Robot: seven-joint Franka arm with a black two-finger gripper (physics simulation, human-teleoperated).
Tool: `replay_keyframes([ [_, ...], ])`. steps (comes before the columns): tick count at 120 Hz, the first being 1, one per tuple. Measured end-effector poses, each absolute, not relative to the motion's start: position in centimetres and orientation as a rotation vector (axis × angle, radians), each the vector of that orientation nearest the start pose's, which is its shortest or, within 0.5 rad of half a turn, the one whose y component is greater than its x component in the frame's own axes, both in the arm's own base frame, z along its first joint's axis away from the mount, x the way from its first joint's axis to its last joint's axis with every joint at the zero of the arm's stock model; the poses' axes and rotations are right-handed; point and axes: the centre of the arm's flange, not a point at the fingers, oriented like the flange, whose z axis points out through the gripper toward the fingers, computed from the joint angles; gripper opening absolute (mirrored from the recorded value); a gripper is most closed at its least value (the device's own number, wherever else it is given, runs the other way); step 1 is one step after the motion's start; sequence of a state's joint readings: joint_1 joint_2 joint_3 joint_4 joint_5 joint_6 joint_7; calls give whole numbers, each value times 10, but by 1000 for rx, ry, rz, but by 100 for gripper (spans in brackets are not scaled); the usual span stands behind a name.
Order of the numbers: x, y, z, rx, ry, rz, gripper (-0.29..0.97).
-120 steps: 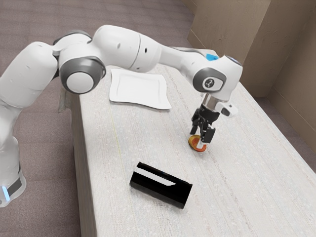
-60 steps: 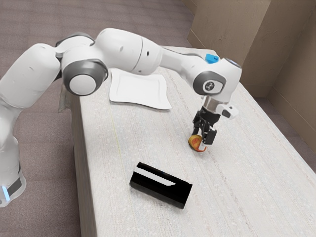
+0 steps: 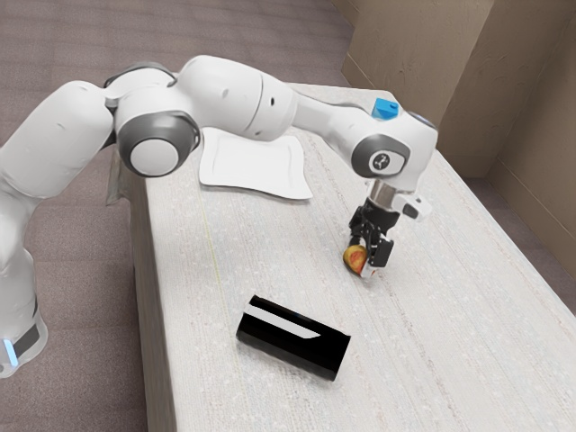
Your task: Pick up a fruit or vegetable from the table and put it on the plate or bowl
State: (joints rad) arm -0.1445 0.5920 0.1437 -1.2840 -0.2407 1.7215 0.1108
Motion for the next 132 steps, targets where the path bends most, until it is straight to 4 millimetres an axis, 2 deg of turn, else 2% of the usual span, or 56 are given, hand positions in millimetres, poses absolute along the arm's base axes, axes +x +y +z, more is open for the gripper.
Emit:
replay_keyframes([
  [7,706,-45,397,-3299,118,232,82],
  [14,706,-45,397,-3305,115,231,84],
  [22,706,-46,401,-3308,118,226,68],
  [30,706,-48,403,-3308,121,223,60],
  [56,705,-48,409,-3301,123,225,54],
  [61,704,-47,416,-3301,125,213,52],
  [71,698,-41,443,-3297,120,178,47],
  [80,691,-17,470,-3283,65,149,46],
  [90,682,16,489,-3264,-18,145,48],
  [103,671,55,499,-3240,-121,176,49],
  [113,655,102,511,-3212,-248,196,50],
  [132,624,177,506,-3165,-447,285,50],
])
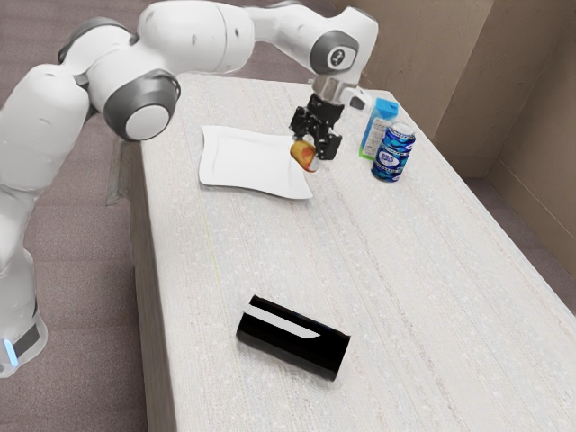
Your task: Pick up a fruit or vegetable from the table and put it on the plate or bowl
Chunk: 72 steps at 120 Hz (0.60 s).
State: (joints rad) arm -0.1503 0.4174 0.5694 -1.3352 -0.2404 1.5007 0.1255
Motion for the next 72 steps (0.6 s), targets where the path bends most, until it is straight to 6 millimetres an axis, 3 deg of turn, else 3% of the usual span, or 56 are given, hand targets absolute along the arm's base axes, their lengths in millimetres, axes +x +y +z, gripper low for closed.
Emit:
replay_keyframes([
  [15,598,225,493,-3152,-559,351,50],
  [25,582,245,467,-3164,-600,417,50],
  [42,573,252,438,-3198,-566,415,49],
  [72,562,283,438,-3186,-520,293,49],
])
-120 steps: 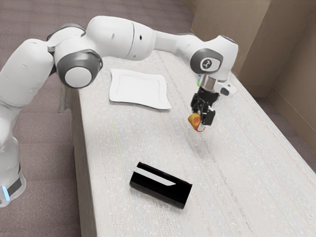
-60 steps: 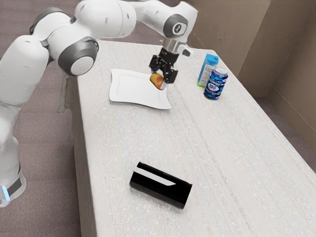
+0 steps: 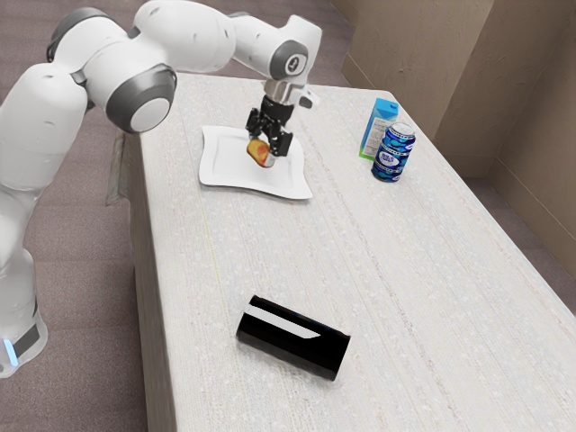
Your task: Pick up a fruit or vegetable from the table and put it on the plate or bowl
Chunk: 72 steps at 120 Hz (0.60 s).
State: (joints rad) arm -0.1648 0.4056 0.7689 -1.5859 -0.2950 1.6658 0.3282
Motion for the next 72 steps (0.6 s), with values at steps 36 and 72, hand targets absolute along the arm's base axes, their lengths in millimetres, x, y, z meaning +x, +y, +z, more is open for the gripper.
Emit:
replay_keyframes([
  [36,560,285,421,-3200,-424,279,56],
  [72,585,229,568,-3156,-80,-13,65],
])
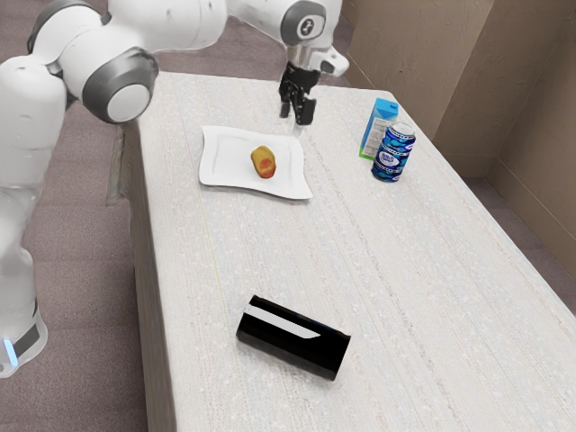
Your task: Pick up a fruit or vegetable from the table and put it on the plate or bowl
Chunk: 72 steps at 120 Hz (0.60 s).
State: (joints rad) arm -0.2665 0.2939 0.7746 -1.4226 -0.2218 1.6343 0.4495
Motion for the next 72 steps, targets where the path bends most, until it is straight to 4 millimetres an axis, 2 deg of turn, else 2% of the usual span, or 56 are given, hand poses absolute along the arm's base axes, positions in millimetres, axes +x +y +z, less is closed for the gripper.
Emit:
replay_keyframes([
  [4,586,216,595,-3136,-40,-44,65],
  [9,586,191,618,-3131,24,-56,65],
  [20,590,126,635,-3143,180,-24,65],
  [25,586,108,643,-3154,225,-15,66],
  [43,572,101,647,-3181,221,88,66],
  [72,565,99,642,-3193,189,184,66],
])
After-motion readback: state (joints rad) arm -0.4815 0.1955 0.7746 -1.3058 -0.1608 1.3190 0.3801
